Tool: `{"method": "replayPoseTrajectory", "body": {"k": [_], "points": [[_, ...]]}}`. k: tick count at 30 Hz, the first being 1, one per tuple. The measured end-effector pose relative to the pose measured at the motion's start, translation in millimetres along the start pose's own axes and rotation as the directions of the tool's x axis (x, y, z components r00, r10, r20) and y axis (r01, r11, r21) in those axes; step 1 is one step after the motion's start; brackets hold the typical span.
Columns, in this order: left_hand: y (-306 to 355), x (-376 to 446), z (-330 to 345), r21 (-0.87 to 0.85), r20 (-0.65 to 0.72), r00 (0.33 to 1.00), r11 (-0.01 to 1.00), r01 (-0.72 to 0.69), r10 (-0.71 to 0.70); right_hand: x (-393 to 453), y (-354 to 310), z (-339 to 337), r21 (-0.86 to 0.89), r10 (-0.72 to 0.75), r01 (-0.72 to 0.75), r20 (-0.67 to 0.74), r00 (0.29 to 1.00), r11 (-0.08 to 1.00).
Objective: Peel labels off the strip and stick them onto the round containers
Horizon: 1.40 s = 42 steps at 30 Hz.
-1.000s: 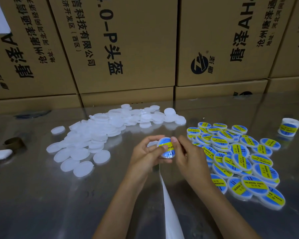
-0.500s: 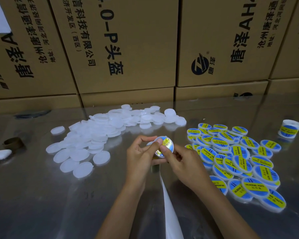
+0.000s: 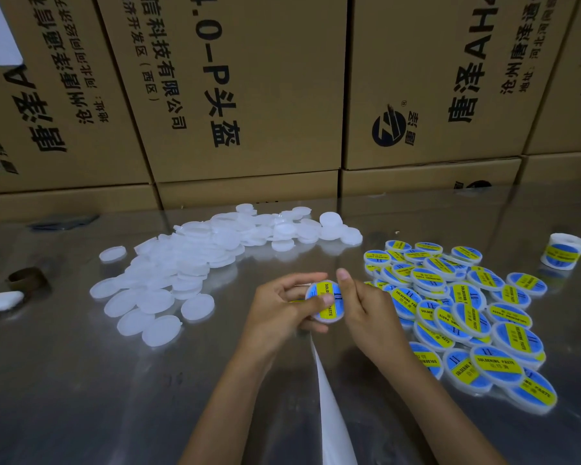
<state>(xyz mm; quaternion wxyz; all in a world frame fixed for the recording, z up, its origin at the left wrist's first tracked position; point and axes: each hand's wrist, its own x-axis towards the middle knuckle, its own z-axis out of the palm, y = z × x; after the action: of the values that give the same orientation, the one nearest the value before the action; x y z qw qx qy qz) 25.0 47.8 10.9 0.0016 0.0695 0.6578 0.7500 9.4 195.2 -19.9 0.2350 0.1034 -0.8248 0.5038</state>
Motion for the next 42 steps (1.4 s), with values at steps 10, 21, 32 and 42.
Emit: {"method": "replayPoseTrajectory", "body": {"k": [10, 21, 32, 42], "points": [[-3.4, 0.7, 6.6, -0.096, -0.206, 0.974, 0.989, -0.116, 0.094, -3.2, 0.8, 1.7, -0.168, -0.031, 0.047, 0.098, 0.995, 0.985], [-1.1, 2.1, 2.2, -0.049, 0.062, 0.993, 0.994, -0.096, 0.099, -2.2, -2.2, -3.1, -0.064, -0.024, 0.023, -0.011, 1.000, 0.998], [-1.7, 1.9, 1.3, -0.097, -0.132, 0.990, 0.993, -0.069, 0.056, -2.9, -7.3, 0.0, 0.143, 0.038, -0.061, 0.154, 0.987, 0.988], [-0.4, 0.6, 3.1, -0.029, -0.150, 0.987, 0.997, -0.066, 0.061, -5.5, -10.5, 3.6, 0.154, 0.074, -0.110, 0.224, 0.972, 0.982]]}}
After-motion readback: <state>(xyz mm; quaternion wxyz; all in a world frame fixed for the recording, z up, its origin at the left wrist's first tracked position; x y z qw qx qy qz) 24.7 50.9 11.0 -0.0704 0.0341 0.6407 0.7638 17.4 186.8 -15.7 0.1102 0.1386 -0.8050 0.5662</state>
